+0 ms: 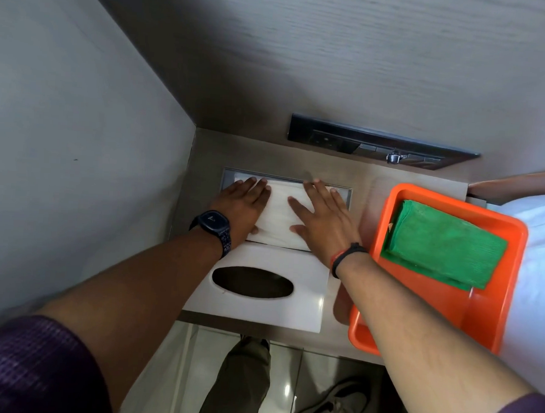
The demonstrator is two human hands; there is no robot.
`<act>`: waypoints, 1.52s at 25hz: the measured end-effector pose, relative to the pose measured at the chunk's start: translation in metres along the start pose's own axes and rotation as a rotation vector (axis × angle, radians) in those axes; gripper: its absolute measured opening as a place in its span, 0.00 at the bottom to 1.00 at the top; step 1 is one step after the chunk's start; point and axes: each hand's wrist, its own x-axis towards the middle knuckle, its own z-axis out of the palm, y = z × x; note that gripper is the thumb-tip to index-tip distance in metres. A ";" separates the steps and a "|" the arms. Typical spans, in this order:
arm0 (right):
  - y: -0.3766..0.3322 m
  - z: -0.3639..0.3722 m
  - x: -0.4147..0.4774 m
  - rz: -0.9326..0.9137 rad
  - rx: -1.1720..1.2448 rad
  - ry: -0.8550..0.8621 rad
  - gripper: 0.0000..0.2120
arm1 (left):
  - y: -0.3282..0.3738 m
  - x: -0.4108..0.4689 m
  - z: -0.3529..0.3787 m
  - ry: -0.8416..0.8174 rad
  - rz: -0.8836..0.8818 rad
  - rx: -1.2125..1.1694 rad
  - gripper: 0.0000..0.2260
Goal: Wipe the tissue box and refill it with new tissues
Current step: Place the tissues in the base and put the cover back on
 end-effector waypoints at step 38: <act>-0.064 -0.018 -0.093 0.901 0.909 0.474 0.31 | 0.039 -0.110 -0.033 0.499 -0.947 -0.915 0.29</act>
